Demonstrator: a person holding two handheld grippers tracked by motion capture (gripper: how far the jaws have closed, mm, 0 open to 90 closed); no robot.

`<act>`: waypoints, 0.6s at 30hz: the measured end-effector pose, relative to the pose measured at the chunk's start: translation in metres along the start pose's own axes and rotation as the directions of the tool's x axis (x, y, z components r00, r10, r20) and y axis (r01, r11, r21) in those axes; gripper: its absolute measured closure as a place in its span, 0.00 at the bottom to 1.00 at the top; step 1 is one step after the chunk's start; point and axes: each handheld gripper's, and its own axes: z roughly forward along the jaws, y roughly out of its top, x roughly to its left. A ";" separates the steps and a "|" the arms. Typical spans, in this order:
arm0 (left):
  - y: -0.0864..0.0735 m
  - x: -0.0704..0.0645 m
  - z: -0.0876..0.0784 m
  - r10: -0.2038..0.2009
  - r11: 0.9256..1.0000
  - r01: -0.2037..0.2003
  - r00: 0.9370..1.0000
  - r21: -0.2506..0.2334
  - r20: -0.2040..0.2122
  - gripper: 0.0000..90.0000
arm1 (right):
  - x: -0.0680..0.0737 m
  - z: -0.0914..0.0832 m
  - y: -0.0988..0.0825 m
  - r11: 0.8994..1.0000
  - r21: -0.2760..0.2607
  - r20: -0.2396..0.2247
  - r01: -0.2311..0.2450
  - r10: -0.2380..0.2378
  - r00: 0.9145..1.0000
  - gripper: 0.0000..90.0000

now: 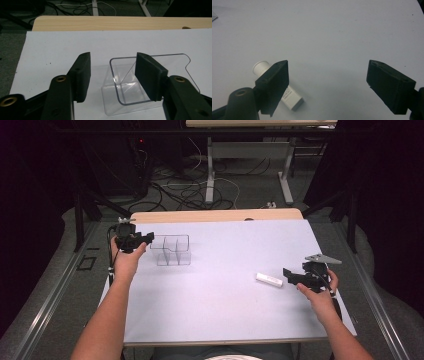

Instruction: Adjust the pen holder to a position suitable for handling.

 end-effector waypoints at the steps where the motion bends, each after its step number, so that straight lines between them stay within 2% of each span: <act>1: 0.000 0.000 0.001 -0.009 1.000 0.009 1.000 0.008 -0.001 0.57 | 0.000 0.000 0.000 1.000 0.000 -0.001 0.000 0.000 1.000 0.19; 2: 0.000 0.001 0.003 -0.007 1.000 0.007 1.000 0.011 0.004 0.57 | 0.000 0.000 0.000 1.000 0.000 -0.001 0.000 0.000 1.000 0.19; 4: 0.000 0.002 0.004 -0.007 1.000 0.007 1.000 0.029 0.006 0.65 | 0.000 0.000 0.000 1.000 0.001 -0.002 -0.001 0.001 1.000 0.19; 5: 0.000 0.002 0.005 -0.006 1.000 0.006 1.000 0.025 -0.002 0.65 | 0.000 0.000 0.000 1.000 0.001 -0.002 -0.001 0.001 1.000 0.19; 9: 0.000 0.002 0.007 -0.011 0.999 0.011 1.000 0.032 0.004 0.79 | -0.001 0.000 0.000 1.000 0.004 -0.004 -0.001 0.001 1.000 0.20; 10: -0.001 0.003 0.008 -0.011 0.999 0.011 1.000 0.031 0.003 0.79 | -0.001 0.000 0.000 1.000 0.004 -0.004 -0.001 0.001 1.000 0.20; 12: -0.001 0.003 0.010 -0.006 0.999 0.006 1.000 0.045 -0.001 0.88 | -0.001 0.001 -0.001 1.000 0.005 -0.003 -0.002 0.002 1.000 0.20; 18: -0.002 0.006 0.018 0.003 0.997 -0.001 1.000 0.075 -0.019 0.98 | -0.001 0.001 -0.001 1.000 0.009 -0.005 -0.002 0.002 1.000 0.20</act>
